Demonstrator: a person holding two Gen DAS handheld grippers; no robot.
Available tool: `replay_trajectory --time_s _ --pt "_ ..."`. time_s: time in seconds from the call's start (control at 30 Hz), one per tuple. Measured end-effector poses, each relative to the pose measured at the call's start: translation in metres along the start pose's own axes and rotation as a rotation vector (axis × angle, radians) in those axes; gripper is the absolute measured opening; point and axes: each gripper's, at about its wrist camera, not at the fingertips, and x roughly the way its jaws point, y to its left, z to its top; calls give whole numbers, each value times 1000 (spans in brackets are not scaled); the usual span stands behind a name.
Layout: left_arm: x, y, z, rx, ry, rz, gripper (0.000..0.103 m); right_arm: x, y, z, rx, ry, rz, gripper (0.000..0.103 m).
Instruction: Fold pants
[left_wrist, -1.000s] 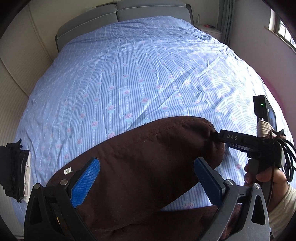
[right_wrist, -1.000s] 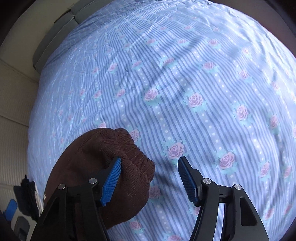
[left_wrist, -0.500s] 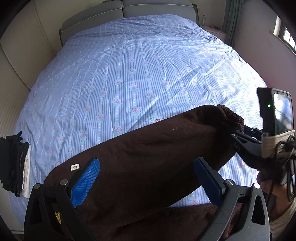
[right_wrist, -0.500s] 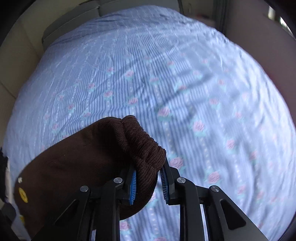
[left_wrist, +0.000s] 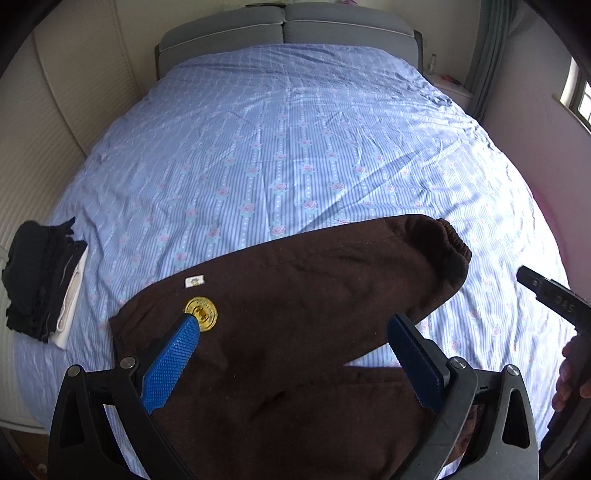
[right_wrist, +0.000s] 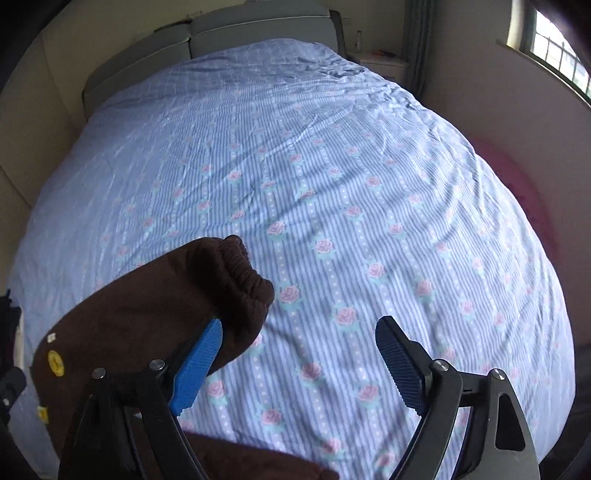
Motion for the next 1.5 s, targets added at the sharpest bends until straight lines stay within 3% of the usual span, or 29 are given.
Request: replay_trajectory --time_s 0.27,0.4,0.5,0.7,0.9,1.2,1.33,1.4,1.5 --pt "-57 71 -87 -183 28 66 103 -86 1 -80 33 -4 86 86" --pt "-66 109 -133 -239 85 104 103 -99 22 -123 -10 61 136 86" --pt "-62 138 -161 -280 132 91 103 -101 36 -155 -6 120 159 86" --pt "-27 188 -197 -333 244 -7 103 -89 49 -214 130 239 123 86" --pt "20 205 -214 -355 304 -89 103 -60 55 -259 238 299 35 85" --pt "93 202 -223 -535 436 -265 99 -14 46 -262 318 334 -18 84" --pt "113 197 -219 -563 446 -252 96 10 39 -262 345 351 -41 84" --pt "115 193 -215 -567 436 -242 89 23 35 -264 358 365 -36 84" --pt "112 184 -207 -543 443 -253 59 35 32 -259 353 364 -20 83"
